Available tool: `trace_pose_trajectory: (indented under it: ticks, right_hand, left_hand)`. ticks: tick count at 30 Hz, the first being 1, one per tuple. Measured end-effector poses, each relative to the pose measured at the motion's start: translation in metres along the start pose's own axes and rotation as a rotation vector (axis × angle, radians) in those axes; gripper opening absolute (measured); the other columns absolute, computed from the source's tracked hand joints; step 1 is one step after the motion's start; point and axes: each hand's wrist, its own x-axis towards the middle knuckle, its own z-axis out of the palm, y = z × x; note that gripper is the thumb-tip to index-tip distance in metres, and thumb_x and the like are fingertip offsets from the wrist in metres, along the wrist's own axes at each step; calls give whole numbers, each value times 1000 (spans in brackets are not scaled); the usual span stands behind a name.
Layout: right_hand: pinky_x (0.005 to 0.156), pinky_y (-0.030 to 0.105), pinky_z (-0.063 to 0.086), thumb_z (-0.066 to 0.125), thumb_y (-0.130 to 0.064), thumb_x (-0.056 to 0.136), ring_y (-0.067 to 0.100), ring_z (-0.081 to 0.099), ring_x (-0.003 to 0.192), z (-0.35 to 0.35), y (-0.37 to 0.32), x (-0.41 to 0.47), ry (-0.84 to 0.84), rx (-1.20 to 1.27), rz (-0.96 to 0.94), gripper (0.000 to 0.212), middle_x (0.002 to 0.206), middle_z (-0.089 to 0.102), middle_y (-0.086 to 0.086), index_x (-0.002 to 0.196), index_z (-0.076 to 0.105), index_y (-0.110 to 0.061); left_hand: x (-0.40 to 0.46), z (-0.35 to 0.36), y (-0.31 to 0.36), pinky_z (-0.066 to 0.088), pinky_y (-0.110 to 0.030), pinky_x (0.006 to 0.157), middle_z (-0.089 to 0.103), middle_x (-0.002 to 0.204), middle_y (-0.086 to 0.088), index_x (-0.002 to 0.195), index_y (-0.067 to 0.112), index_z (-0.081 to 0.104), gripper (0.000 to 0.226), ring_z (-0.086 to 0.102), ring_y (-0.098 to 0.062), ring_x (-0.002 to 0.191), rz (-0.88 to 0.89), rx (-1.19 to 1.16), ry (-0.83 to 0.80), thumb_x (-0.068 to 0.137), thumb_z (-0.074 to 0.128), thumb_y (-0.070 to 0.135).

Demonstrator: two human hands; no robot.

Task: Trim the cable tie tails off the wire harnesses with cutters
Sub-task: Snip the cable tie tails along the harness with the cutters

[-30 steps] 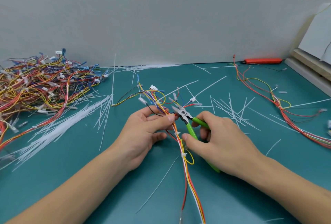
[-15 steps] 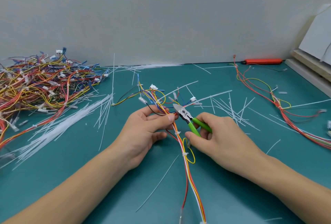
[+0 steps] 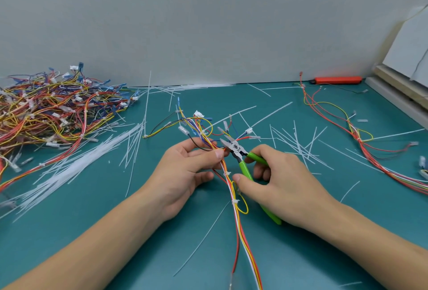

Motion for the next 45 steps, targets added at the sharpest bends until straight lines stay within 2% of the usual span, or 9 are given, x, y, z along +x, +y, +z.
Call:
trace_pose_trajectory:
  ticks: [12,17,20,27,30,34,45]
  right_hand:
    - [62,38,54,58,-80,66,8,58,63,0,1,0,11,17,8,50,78,63,-13,95,59,-39]
    - [58,32,49,72,-59,82,9,53,57,-3,4,3,-29,58,-28,28,72,64,-12,85,62,-33]
    - [52,23,42,74,-54,85,8,50,53,-4,6,5,-35,61,-48,27,70,63,-13,80,60,-32]
    - [52,25,43,73,-49,88,8,48,52,-3,7,5,-61,88,-40,22,70,63,-15,81,59,-34]
    - [56,31,49,72,-58,80,8,53,54,-3,5,4,-49,82,-23,28,70,64,-14,84,59,-34]
    - [60,37,53,56,-78,65,8,57,58,0,2,1,-31,29,7,49,73,62,-19,87,57,-34]
    - [62,39,54,57,-79,64,8,56,59,-3,-1,0,-47,42,20,51,72,62,-19,88,59,-34]
  left_hand:
    - [0,0,0,50,-18,53,79,102,-13,99,14,69,38,70,-13,68,0,9,8,65,85,16]
    - [0,-1,-1,50,-18,52,79,103,-12,102,12,68,36,70,-13,69,-10,11,13,70,84,13]
    - [0,-1,-1,51,-19,52,79,104,-13,99,14,68,37,70,-13,69,-6,16,12,66,84,16]
    - [0,1,0,52,-19,54,79,104,-12,102,12,69,41,70,-12,70,-5,28,11,65,85,19]
    - [0,1,-1,52,-19,55,78,104,-12,104,11,69,42,70,-13,69,-5,31,7,66,85,19]
    - [0,0,-1,52,-19,54,78,101,-13,102,11,70,42,69,-12,67,1,39,6,64,86,19]
    - [0,-1,-2,51,-19,52,78,101,-15,97,13,70,39,68,-13,66,4,28,1,62,86,18]
